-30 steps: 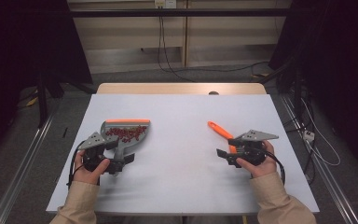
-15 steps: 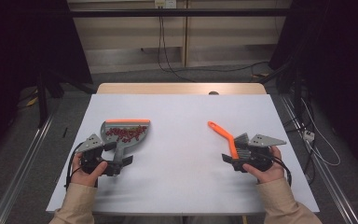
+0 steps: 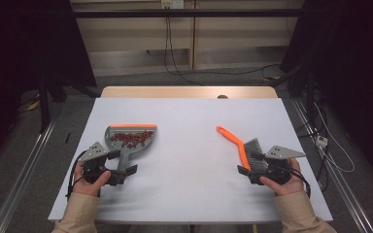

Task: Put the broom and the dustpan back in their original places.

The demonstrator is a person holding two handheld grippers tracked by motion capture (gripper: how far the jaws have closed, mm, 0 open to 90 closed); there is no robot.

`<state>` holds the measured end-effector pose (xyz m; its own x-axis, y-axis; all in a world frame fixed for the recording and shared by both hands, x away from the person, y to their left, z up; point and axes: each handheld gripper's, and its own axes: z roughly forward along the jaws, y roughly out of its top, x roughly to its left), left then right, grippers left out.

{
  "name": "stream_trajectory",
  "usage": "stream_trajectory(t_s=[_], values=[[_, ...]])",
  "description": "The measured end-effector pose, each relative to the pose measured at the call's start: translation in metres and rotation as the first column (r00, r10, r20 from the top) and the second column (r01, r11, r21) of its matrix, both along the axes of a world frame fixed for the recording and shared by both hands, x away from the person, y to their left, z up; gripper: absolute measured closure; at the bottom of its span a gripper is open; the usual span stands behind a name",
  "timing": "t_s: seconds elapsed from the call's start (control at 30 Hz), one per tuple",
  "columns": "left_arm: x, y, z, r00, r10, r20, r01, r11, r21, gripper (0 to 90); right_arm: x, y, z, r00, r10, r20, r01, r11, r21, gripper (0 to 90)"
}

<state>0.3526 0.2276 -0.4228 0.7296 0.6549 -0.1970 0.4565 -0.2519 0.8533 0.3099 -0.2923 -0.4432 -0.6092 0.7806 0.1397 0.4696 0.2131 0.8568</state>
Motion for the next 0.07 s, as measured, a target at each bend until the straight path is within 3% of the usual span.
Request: stream_trajectory(t_s=[0.07], values=[[-0.0001, 0.0003, -0.0001, 1.0, 0.006, -0.002, -0.006, 1.0, -0.002, 6.8, 0.0006, 0.0004, 0.0001, 1.0, 0.0, 0.004, 0.0, 1.0, 0.001, 21.2]])
